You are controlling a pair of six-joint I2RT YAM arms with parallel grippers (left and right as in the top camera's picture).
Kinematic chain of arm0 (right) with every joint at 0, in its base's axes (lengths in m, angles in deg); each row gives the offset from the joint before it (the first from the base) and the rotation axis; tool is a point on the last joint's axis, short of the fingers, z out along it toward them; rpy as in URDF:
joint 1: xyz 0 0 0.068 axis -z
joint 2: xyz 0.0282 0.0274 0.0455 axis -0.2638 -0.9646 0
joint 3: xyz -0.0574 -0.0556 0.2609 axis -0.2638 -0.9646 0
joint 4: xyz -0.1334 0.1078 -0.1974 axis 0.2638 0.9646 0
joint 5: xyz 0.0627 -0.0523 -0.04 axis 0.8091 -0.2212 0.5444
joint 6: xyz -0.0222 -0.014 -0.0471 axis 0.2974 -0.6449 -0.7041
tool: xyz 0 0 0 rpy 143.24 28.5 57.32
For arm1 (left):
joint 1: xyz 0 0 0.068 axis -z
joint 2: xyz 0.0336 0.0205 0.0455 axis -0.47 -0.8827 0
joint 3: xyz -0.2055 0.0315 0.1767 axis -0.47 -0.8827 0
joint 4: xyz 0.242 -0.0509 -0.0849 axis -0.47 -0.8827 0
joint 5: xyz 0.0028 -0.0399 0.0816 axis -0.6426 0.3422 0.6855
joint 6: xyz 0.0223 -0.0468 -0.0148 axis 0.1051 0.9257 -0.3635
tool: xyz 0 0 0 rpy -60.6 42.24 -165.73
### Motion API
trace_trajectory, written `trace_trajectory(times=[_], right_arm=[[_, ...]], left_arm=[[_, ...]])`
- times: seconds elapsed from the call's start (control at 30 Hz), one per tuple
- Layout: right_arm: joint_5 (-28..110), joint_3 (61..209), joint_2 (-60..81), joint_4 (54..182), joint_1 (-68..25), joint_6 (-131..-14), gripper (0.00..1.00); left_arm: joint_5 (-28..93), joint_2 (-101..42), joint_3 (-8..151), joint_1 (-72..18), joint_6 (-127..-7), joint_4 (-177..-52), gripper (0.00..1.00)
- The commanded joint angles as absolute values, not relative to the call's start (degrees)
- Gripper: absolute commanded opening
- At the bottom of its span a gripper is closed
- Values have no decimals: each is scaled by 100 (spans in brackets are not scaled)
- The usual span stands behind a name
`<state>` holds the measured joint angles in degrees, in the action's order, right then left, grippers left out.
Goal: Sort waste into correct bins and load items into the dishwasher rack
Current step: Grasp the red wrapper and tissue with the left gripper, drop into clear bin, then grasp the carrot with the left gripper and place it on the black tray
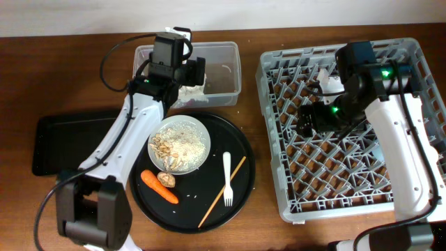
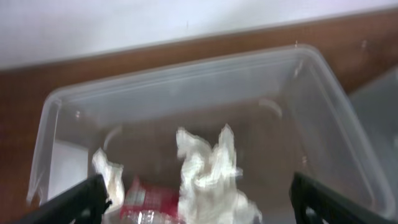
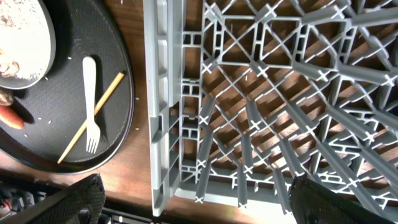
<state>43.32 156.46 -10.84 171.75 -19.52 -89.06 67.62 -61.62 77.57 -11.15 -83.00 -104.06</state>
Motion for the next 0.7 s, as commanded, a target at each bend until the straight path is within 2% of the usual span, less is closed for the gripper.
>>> trace_trajectory(times=[0.0,0.03,0.13,0.23,0.37,0.67], right_arm=[[4315,15648,-1041,17193,-1978,-8900,98],[4315,15648,-1041,17193,-1978,-8900,98],[4317,15648,-1041,17191,-1978,-8900,98],[4317,15648,-1041,17206,-1978,-8900,98],[4317,15648,-1041,17208,-1978,-8900,98],[4317,15648,-1041,17208,-1978,-8900,98]], left_arm=[[6773,-5207,7923,-1154,-8332,-11708,98],[6618,-4849,7923,-1154,-8271,-12836,99],[6196,-4648,7921,-1156,-8155,-15052,99],[6194,-4645,7831,-1169,-6728,-16222,99],[6190,-4645,7812,-1169,-5871,-16491,99],[6236,-4097,6739,-1303,-5401,-16193,99]])
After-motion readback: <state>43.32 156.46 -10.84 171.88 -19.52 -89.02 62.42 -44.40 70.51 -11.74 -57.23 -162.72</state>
